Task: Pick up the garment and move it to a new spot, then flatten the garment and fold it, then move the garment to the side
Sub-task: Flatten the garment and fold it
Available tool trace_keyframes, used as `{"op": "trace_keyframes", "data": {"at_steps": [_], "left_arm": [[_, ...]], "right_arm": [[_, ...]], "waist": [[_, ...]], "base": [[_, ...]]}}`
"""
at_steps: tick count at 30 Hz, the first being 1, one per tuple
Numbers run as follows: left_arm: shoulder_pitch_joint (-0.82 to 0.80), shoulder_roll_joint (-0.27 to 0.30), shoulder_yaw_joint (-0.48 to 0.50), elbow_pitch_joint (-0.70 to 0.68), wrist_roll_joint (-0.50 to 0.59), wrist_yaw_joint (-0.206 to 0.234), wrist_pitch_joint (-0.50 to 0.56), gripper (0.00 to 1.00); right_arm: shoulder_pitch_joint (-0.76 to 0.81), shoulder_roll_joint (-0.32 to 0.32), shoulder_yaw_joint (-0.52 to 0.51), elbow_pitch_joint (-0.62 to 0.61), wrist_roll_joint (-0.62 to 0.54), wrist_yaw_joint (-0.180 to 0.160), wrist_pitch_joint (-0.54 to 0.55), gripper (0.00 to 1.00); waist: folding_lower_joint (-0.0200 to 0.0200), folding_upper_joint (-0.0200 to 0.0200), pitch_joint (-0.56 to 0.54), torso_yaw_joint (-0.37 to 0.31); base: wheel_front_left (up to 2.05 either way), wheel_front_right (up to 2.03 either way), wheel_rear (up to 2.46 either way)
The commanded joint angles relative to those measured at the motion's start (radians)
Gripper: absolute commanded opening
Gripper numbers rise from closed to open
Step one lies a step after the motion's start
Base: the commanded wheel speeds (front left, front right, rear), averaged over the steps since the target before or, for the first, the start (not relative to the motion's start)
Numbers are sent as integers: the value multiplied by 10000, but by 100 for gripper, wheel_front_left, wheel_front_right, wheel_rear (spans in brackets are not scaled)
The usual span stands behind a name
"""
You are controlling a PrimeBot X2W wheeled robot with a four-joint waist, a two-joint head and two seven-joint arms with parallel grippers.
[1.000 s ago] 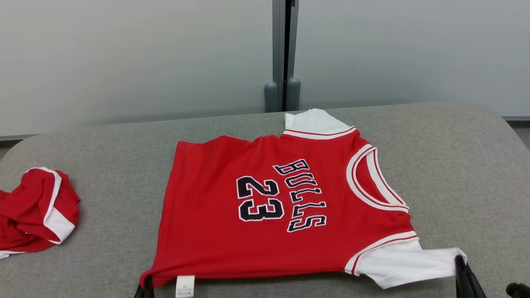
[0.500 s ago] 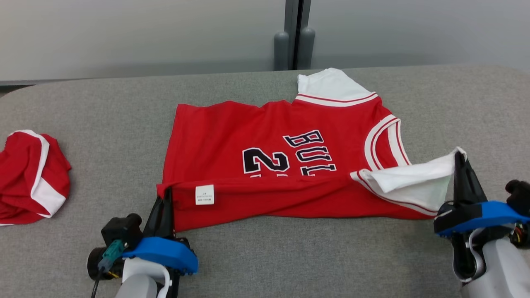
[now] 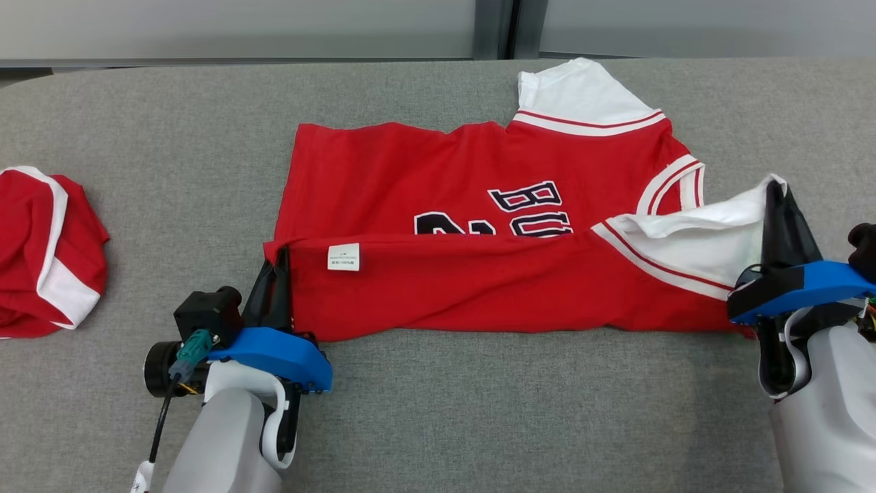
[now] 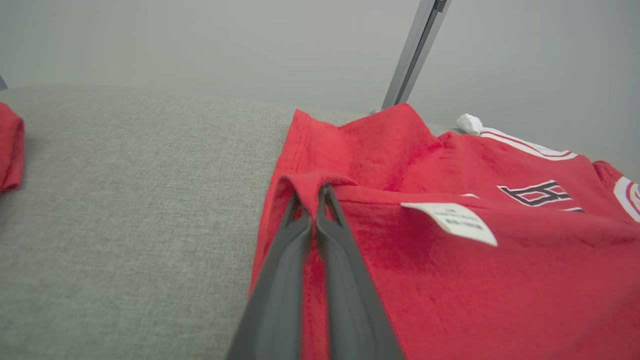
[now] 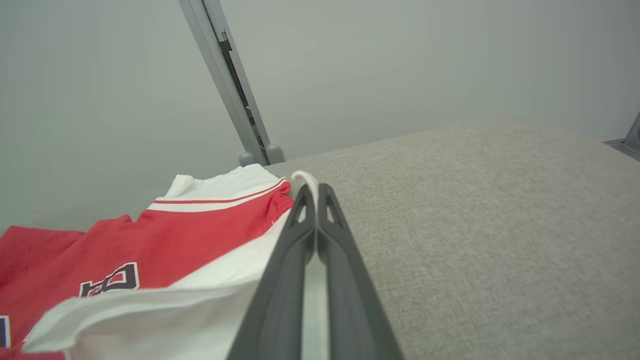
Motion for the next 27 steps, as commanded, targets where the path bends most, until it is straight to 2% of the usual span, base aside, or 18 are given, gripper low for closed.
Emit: {"op": "trace_keyframes", "data": {"at_steps": [1,11,20,27], "left_arm": [[-127,5,73,-109,34,49,-26,100],[1190,-5,566,-1257,-459,224,-24,100],[1518,6,480,-130,-728,311,-20,100],[1244,-23,202,905,-903,-76,46,100]], "right_arm": [[-141,42,-92,-110,-75,-3,-47,100],[1061,493,-516,-1253,-135,-1,-43,100],[2134,702,-698,-1443,-197,-1,-44,100],[2265,640,-37,-954,-599,-1,-43,100]], "waist": [[-2,-2,38,3],[-2,-2,54,-199],[-2,-2,103,-445],[-2,-2,145,-521]], "base": [[0,0,0],[0,0,0],[0,0,0],[0,0,0]]}}
